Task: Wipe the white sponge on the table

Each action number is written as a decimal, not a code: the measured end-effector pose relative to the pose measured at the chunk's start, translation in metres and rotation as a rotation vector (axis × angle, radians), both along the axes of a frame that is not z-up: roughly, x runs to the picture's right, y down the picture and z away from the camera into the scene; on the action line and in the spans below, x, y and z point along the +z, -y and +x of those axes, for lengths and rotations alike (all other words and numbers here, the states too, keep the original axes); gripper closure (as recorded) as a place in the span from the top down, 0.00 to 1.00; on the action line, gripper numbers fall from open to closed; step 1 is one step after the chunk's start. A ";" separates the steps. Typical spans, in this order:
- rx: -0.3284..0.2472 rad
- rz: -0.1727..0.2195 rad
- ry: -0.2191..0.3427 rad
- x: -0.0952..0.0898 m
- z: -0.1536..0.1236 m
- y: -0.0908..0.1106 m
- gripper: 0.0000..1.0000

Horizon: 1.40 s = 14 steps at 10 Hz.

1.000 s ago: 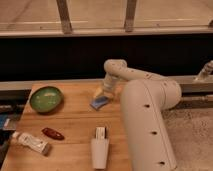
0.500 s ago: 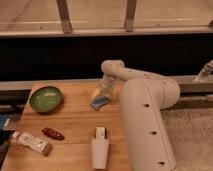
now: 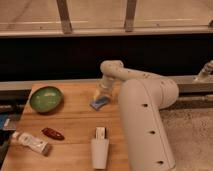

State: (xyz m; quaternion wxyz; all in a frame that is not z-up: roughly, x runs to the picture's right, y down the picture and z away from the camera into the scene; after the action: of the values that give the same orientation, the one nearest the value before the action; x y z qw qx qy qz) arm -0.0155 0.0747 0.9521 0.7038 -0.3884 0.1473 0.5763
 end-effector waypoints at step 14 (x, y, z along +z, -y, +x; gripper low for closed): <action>0.019 0.049 -0.151 -0.054 0.108 0.013 0.00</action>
State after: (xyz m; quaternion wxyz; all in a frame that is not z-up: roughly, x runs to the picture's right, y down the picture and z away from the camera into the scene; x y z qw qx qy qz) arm 0.0925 0.0615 0.8978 0.6943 -0.3279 0.1822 0.6142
